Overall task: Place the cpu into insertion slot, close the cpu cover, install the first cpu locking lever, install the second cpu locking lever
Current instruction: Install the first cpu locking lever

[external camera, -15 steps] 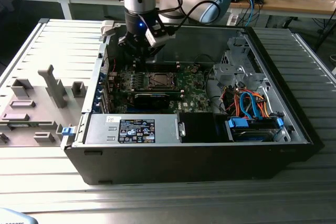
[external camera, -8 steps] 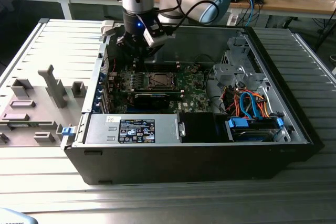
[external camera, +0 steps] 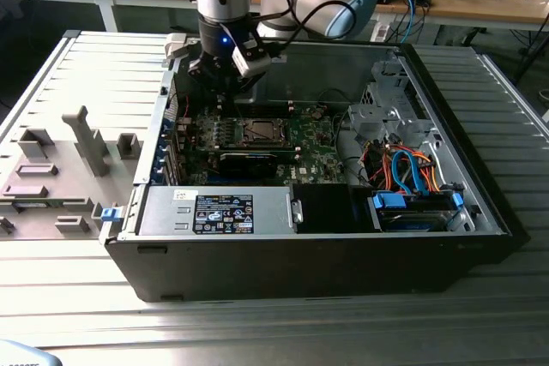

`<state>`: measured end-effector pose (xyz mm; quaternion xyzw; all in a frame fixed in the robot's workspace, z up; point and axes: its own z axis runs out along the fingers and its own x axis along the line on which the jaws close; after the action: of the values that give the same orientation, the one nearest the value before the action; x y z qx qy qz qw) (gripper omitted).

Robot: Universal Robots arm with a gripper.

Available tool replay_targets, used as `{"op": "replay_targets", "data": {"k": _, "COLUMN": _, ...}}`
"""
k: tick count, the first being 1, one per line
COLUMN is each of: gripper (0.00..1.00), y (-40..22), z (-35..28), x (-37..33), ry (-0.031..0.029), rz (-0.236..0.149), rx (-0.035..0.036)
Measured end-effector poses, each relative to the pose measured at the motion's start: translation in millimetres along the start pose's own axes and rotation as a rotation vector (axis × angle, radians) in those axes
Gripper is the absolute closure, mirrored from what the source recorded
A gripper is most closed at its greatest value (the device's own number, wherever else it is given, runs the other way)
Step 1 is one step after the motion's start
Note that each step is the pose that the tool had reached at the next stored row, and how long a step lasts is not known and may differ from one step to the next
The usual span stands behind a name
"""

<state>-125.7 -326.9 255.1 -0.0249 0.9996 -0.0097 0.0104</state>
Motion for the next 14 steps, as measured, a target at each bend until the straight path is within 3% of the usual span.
{"op": "replay_targets", "data": {"k": 14, "gripper": 0.89, "y": 0.5, "z": 0.4, "x": 4.3, "ry": 0.0, "rz": 0.0, "rx": 0.0}}
